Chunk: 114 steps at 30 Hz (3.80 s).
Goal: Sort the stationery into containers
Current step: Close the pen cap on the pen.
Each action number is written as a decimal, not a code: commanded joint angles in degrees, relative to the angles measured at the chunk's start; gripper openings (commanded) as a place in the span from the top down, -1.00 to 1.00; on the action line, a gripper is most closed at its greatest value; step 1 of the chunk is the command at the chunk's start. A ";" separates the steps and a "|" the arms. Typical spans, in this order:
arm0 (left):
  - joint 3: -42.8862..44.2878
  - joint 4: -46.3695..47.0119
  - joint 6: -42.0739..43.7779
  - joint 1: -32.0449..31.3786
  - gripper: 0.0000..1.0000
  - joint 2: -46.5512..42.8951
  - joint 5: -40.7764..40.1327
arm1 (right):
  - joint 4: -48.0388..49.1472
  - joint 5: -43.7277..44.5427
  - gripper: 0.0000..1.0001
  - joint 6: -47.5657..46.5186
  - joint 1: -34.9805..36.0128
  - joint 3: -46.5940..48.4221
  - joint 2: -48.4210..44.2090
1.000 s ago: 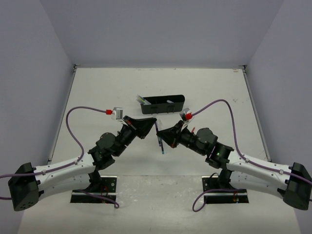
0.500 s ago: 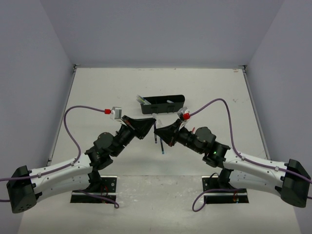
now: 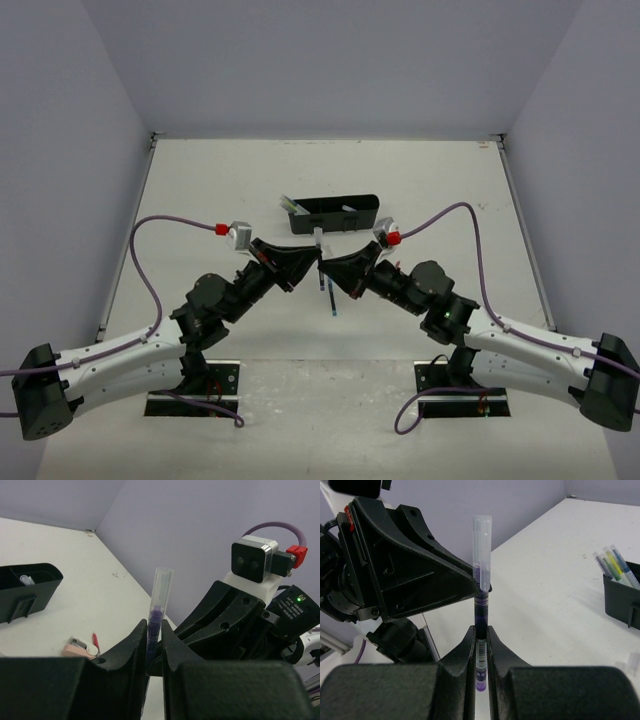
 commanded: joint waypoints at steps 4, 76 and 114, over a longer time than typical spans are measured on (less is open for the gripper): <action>-0.95 2.00 3.13 -0.45 0.58 0.44 5.44 | 5.07 -3.50 1.00 -1.97 -0.12 1.90 -2.79; 10.55 -8.50 15.32 -0.45 1.00 0.95 28.51 | -10.16 -19.63 1.00 -10.89 -0.12 8.15 -6.20; 34.58 -32.01 20.52 -8.62 -1.00 7.72 -12.00 | -7.78 -8.31 1.00 -6.03 -11.40 12.85 10.79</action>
